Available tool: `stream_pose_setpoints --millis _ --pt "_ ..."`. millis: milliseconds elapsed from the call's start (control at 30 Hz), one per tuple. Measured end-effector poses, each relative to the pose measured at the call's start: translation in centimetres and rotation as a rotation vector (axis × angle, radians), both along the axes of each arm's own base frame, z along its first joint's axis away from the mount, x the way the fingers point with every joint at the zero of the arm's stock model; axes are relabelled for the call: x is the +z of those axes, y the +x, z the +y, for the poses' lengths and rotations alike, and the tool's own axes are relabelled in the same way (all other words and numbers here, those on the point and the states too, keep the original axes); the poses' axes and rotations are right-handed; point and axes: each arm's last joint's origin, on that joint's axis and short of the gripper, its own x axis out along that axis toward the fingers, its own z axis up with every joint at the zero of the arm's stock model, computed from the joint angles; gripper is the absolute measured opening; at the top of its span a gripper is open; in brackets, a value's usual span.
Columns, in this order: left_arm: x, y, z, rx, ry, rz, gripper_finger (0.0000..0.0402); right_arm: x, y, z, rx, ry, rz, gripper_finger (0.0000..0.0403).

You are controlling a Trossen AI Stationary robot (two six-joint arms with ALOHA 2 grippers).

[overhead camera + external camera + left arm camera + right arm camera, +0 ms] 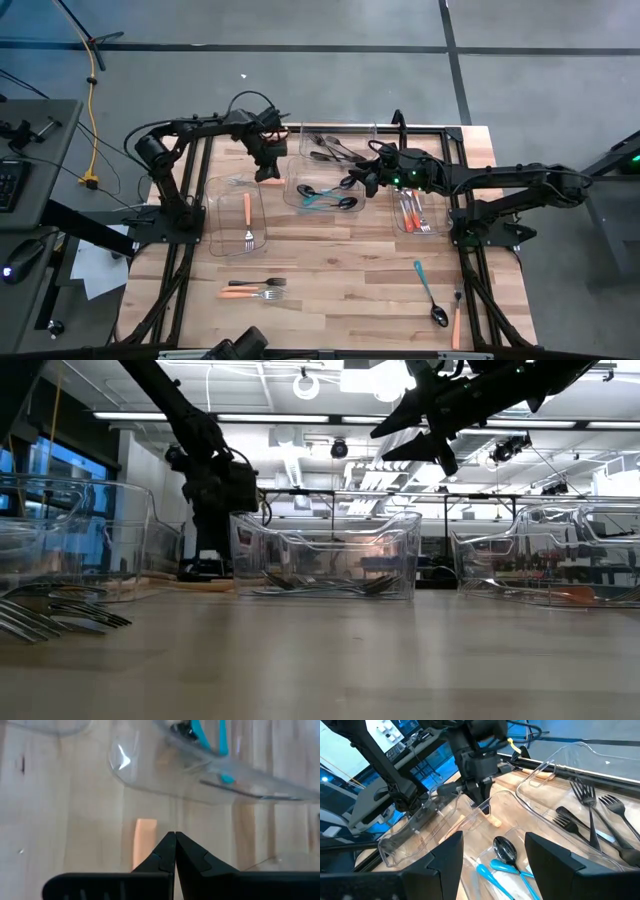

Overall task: Sort silverware by color (type)
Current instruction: Put the light orange fork into the bottom left transparent bin

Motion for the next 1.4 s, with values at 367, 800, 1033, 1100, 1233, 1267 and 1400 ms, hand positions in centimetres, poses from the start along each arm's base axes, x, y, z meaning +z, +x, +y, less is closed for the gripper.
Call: stream_pose_setpoints --millis 367,800,1033,1100,1233,1267,1400 --pt "-3.8 0.2 0.3 -0.021 -0.122 0.075 0.0000 0.0 0.0 0.0 -0.014 0.040 -0.015 0.0197" --pt "-4.0 0.3 0.9 -0.009 0.023 0.182 0.0000 0.0 0.0 0.0 -0.013 0.039 -0.014 0.0197" --pt "-2.9 1.0 2.1 0.028 0.129 0.202 0.0000 0.0 0.0 0.0 -0.013 0.038 -0.014 0.0197" --pt "-2.6 1.2 2.4 0.036 0.146 0.207 0.0000 0.0 0.0 0.0 -0.013 0.038 -0.014 0.0197" --pt "-1.9 1.6 2.9 0.057 0.175 0.207 0.0000 0.0 0.0 0.0 -0.013 0.038 -0.013 0.0197" --pt "-1.8 1.7 2.9 0.057 0.179 0.207 0.0000 0.0 0.0 0.0 -0.013 0.037 -0.013 0.0197" --pt "-1.6 1.7 3.1 0.065 0.226 0.242 0.0000 0.0 0.0 0.0 -0.013 0.037 -0.013 0.0197"
